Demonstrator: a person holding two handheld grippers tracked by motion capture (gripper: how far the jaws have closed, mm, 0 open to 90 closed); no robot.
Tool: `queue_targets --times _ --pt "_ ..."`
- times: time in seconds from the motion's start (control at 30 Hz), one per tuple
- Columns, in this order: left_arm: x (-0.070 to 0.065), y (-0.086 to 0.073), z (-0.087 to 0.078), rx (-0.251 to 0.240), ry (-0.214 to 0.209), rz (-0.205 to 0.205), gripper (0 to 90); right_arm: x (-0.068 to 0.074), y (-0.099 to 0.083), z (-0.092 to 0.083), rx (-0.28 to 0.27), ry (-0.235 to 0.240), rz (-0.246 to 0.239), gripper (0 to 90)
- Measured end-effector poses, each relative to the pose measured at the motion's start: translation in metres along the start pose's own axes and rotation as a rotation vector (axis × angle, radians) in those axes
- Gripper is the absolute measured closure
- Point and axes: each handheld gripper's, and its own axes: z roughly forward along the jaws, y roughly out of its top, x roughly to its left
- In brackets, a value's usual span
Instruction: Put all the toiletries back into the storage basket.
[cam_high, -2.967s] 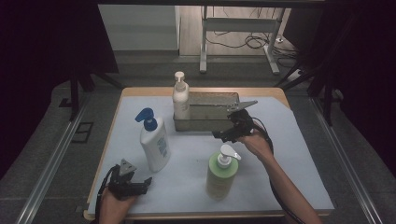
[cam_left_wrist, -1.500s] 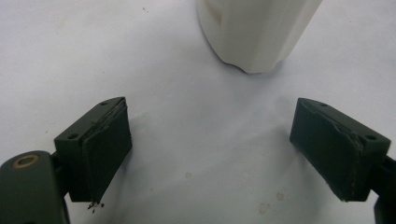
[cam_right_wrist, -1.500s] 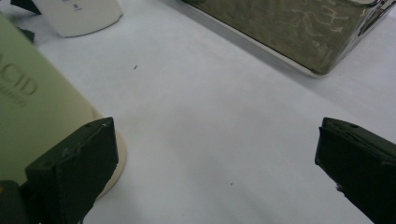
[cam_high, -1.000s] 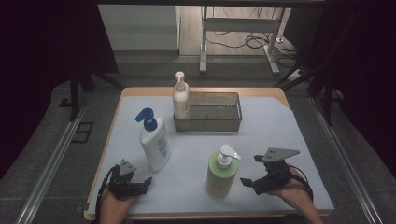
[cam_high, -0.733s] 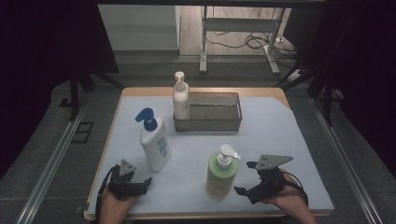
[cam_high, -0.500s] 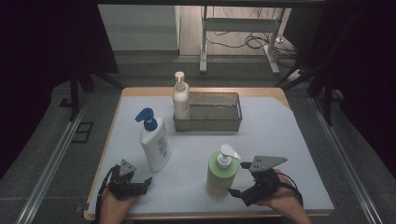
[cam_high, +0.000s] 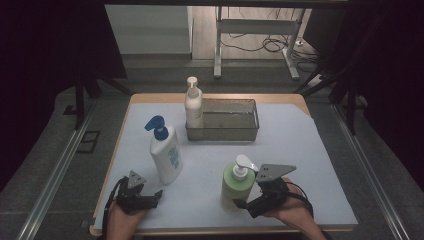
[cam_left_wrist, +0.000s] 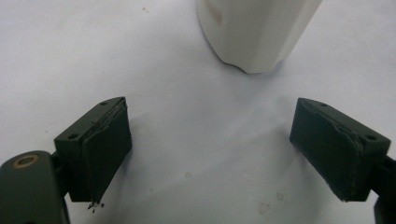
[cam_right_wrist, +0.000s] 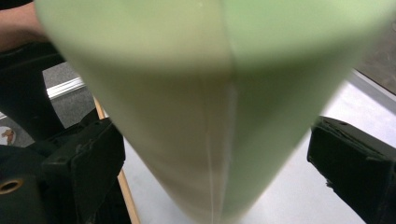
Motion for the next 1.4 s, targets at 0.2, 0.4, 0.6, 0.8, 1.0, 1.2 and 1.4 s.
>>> queue_targets --times 0.2,0.4,0.6,0.8,1.0,1.2,1.4 --pt "0.0 0.0 0.0 0.0 -0.001 0.0 12.3 0.004 0.006 0.008 -0.004 -0.003 -0.012 7.0" --pt "0.0 0.0 0.0 0.0 0.0 0.0 12.2 0.004 0.009 0.011 -0.013 -0.015 -0.017 9.0" --pt "0.0 0.0 0.0 0.0 0.0 0.0 12.2 0.006 0.01 0.011 -0.01 -0.024 -0.025 10.1" --pt "0.0 0.0 0.0 0.001 0.0 0.001 12.2 0.009 0.013 0.01 0.013 -0.045 -0.037 10.9" --pt "0.0 0.0 0.0 -0.002 -0.001 -0.002 12.2 0.01 0.015 0.01 0.03 -0.057 -0.034 11.2" --pt "0.0 0.0 0.0 -0.003 0.0 -0.004 12.2 0.008 0.019 0.007 0.027 -0.074 -0.026 11.3" --pt "0.0 0.0 0.0 -0.001 -0.001 -0.004 12.2 0.001 0.03 0.003 0.012 -0.085 -0.009 11.3"
